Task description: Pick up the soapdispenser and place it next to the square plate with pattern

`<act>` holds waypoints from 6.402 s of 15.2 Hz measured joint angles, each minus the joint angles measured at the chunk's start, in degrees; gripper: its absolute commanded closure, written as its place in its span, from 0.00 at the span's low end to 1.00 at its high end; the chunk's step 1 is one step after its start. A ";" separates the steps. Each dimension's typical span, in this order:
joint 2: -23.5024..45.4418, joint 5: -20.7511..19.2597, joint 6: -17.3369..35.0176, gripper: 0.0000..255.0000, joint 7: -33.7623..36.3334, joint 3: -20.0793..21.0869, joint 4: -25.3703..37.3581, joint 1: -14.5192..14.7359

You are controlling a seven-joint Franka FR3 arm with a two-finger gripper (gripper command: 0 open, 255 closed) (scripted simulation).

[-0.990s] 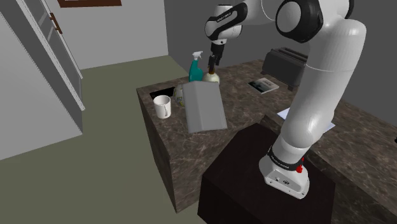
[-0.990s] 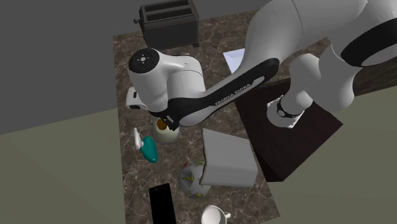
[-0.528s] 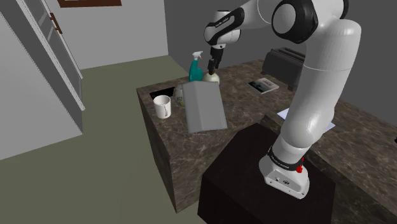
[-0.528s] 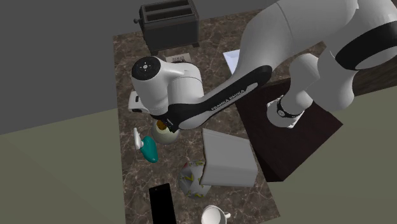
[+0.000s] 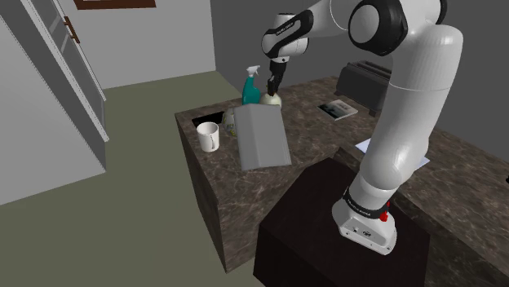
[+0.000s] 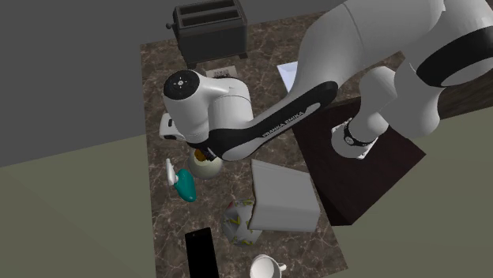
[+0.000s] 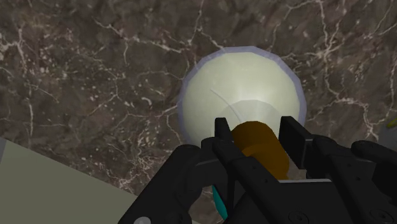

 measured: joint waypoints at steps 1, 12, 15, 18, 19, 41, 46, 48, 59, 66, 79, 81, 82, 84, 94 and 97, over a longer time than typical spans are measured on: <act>0.00 0.00 0.00 1.00 0.00 0.00 0.00 0.00; -1.63 -0.69 -3.25 1.00 0.41 -0.20 1.67 0.11; -2.62 -1.09 -5.37 1.00 0.69 -0.28 2.85 0.19; -3.06 -1.26 -7.50 1.00 0.63 -0.41 4.55 0.09; -3.40 -1.40 -8.14 1.00 0.83 -0.39 4.88 0.18; -4.80 -2.10 -24.87 1.00 1.44 -0.64 20.28 0.05; -4.58 -2.06 -28.83 1.00 1.55 -0.66 24.45 -0.01; -4.39 -2.00 -30.25 1.00 1.51 -0.70 26.06 -0.09; -12.00 -3.88 -32.07 1.00 -3.55 -3.14 20.51 -2.72; -19.33 -6.20 -31.27 1.00 -10.69 -6.87 12.86 -6.31; -27.08 -10.24 -31.56 1.00 -25.50 -15.74 6.53 -13.03; -26.38 -10.12 -31.92 1.00 -28.60 -17.87 7.64 -13.99; -26.49 -10.27 -32.34 1.00 -29.85 -18.63 8.01 -14.43; -26.61 -10.54 -32.41 1.00 -32.71 -20.51 8.14 -15.45; -27.68 -11.42 -25.21 1.00 -33.70 -21.59 0.05 -16.27; -27.77 -11.55 -22.95 1.00 -33.59 -21.69 -2.28 -16.35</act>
